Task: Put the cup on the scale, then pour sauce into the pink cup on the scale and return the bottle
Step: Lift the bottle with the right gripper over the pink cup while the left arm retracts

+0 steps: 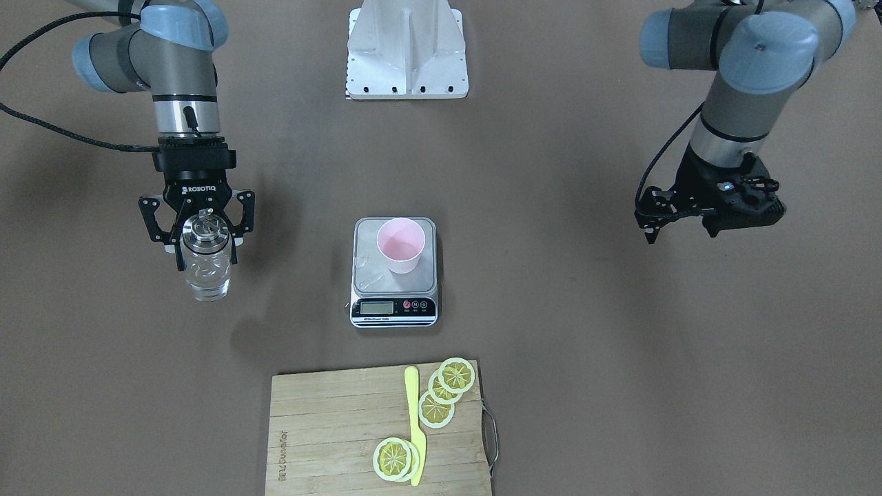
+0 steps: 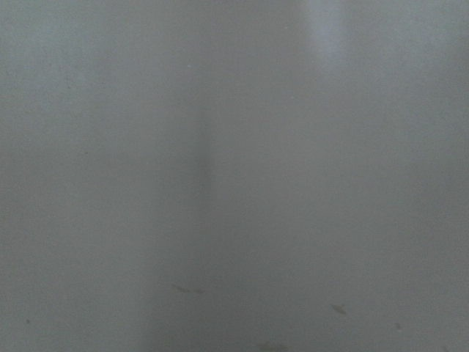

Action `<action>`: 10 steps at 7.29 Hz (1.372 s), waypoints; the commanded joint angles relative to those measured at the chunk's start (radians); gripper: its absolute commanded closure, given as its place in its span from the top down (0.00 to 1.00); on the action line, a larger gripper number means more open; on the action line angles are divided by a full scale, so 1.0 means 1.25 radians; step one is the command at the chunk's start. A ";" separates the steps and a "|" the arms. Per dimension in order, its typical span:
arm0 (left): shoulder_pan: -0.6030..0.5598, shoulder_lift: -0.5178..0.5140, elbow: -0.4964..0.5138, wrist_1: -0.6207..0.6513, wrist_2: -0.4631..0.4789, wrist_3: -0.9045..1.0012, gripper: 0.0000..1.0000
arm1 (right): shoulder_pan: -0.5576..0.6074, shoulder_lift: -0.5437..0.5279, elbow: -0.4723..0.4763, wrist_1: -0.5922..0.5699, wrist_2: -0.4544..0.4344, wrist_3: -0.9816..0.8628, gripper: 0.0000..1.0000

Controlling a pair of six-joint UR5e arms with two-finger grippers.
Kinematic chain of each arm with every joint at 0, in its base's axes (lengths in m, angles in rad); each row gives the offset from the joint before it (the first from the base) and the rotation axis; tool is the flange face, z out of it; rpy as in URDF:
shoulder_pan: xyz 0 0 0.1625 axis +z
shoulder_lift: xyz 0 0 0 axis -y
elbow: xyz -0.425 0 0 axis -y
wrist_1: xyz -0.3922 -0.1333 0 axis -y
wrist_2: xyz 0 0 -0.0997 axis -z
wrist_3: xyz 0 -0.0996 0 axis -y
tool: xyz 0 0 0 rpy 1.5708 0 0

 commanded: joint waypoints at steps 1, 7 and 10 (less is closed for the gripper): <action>-0.050 0.062 -0.001 -0.022 -0.002 0.142 0.98 | -0.049 0.096 0.010 -0.142 -0.080 -0.001 0.00; -0.055 0.114 0.064 -0.166 0.000 0.142 0.98 | -0.107 0.132 0.010 -0.269 -0.224 -0.217 0.00; -0.055 0.117 0.092 -0.178 0.003 0.143 0.98 | -0.123 0.152 0.010 -0.373 -0.290 -0.329 0.00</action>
